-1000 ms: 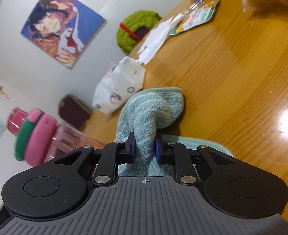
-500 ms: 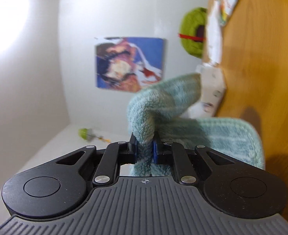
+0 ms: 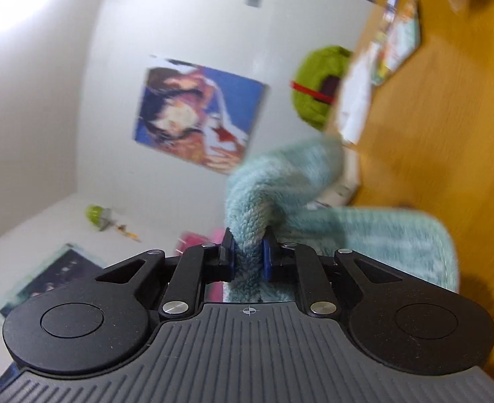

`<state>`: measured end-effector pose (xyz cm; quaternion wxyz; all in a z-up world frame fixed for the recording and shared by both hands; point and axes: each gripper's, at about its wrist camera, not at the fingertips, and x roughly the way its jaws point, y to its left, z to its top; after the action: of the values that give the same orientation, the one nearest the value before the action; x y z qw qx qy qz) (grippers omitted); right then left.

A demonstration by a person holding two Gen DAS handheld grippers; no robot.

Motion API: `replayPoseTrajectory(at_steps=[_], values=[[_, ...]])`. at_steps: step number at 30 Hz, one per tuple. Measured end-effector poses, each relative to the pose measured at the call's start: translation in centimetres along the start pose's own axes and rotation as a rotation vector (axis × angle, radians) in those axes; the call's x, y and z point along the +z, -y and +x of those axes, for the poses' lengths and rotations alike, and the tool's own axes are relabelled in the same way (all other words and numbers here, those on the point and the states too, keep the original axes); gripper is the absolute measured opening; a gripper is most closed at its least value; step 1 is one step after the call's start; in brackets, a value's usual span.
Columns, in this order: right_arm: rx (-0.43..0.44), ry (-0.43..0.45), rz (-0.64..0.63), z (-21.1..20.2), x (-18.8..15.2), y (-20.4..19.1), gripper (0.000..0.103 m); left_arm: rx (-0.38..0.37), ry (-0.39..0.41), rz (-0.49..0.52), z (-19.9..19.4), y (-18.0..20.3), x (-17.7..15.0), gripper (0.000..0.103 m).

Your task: Clean container

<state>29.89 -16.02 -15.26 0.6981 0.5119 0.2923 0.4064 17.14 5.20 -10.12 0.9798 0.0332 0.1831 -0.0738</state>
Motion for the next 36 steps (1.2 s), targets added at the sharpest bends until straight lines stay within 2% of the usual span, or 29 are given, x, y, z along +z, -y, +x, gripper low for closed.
replayPoseTrajectory(at_steps=[3, 5, 8, 9, 11, 13, 16, 18, 21, 23, 29, 31, 32, 36], values=[[-0.333, -0.062, -0.055, 1.6, -0.4, 0.9, 0.015, -0.013, -0.007, 0.003, 0.7, -0.1, 0.4, 0.067], [-0.374, -0.066, -0.077, 2.2, -0.3, 0.6, 0.016, -0.015, -0.001, -0.002, 0.7, -0.2, 0.2, 0.068], [-0.416, -0.04, -0.169, 2.7, 0.9, -2.2, 0.015, -0.035, 0.014, -0.026, 0.3, -0.7, -0.3, 0.068], [-0.409, -0.016, -0.185, 2.7, 1.2, -3.0, 0.015, -0.042, 0.013, -0.045, 0.1, -0.9, -0.4, 0.069], [-0.353, 0.037, -0.198, 2.7, 1.9, -3.7, 0.015, -0.038, 0.02, -0.07, -0.4, -1.2, -0.7, 0.08], [-0.249, 0.089, -0.179, 2.2, 1.9, -2.8, 0.016, -0.003, 0.045, -0.082, -1.4, -1.1, -0.6, 0.081], [-0.135, 0.057, -0.032, 1.9, 2.2, 0.1, 0.016, 0.071, 0.071, -0.081, -2.6, -0.2, -0.6, 0.078], [-0.057, 0.086, 0.05, 1.9, 2.6, 1.4, 0.016, 0.079, 0.086, -0.042, -3.1, 0.8, -0.7, 0.075], [0.101, 0.053, 0.19, 2.1, 2.8, 3.1, 0.016, 0.016, 0.067, 0.007, -2.5, 1.9, -0.9, 0.077], [0.072, 0.01, 0.196, 3.0, 2.3, 3.3, 0.016, -0.003, 0.044, 0.007, -1.7, 1.7, -1.2, 0.074], [-0.168, -0.1, 0.134, 4.4, 1.1, 3.1, 0.017, -0.037, 0.05, -0.083, -1.1, -0.8, -0.8, 0.074], [-0.21, -0.121, 0.091, 4.5, 0.5, 2.6, 0.017, -0.034, 0.038, -0.1, -1.0, -1.1, -0.8, 0.074], [-0.218, -0.124, 0.072, 4.6, 0.3, 2.3, 0.017, -0.028, 0.031, -0.103, -1.1, -1.1, -0.9, 0.078], [-0.294, -0.128, -0.024, 5.1, 0.2, 2.1, 0.017, 0.023, 0.027, -0.05, -1.8, -0.3, -0.8, 0.083]])
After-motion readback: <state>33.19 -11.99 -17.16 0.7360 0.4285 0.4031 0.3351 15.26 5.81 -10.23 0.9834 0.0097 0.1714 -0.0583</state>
